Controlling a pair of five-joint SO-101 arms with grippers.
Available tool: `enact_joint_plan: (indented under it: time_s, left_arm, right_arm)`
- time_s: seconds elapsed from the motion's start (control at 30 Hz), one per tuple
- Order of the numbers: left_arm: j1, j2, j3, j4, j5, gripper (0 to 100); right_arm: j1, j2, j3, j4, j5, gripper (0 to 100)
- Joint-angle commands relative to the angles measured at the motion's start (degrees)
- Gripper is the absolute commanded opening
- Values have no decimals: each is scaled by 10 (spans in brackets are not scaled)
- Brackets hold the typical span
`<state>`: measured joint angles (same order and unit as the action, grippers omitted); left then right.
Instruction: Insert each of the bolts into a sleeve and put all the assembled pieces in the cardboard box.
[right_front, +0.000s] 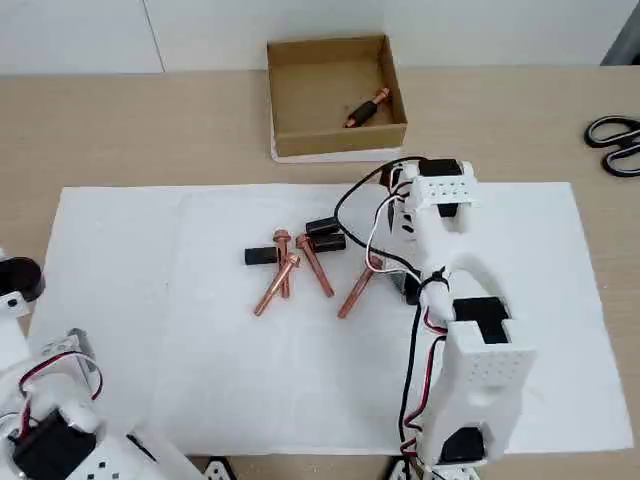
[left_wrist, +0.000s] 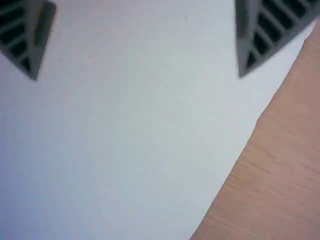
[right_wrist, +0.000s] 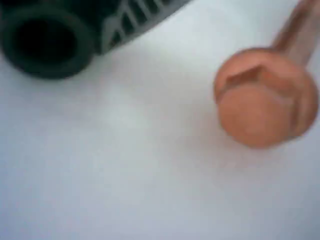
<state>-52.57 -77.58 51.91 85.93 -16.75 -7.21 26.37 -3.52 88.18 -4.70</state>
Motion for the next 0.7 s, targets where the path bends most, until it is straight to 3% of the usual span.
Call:
enact_joint_plan:
  time_s: [0.0, 0.3, 0.5, 0.67]
  left_arm:
    - [3, -4, -2, -9, -1, 243]
    - [8, 1, -42, -9, 0, 244]
    - [101, 11, -130, 18, 1, 245]
    - [152, 142, -239, 31, 47, 245]
  right_arm:
    - [2, 7, -15, -3, 5, 9]
    - [3, -75, -93, 66, 35, 4]
    - [20, -217, -91, 74, 43, 4]
    - [42, -285, -77, 74, 44, 4]
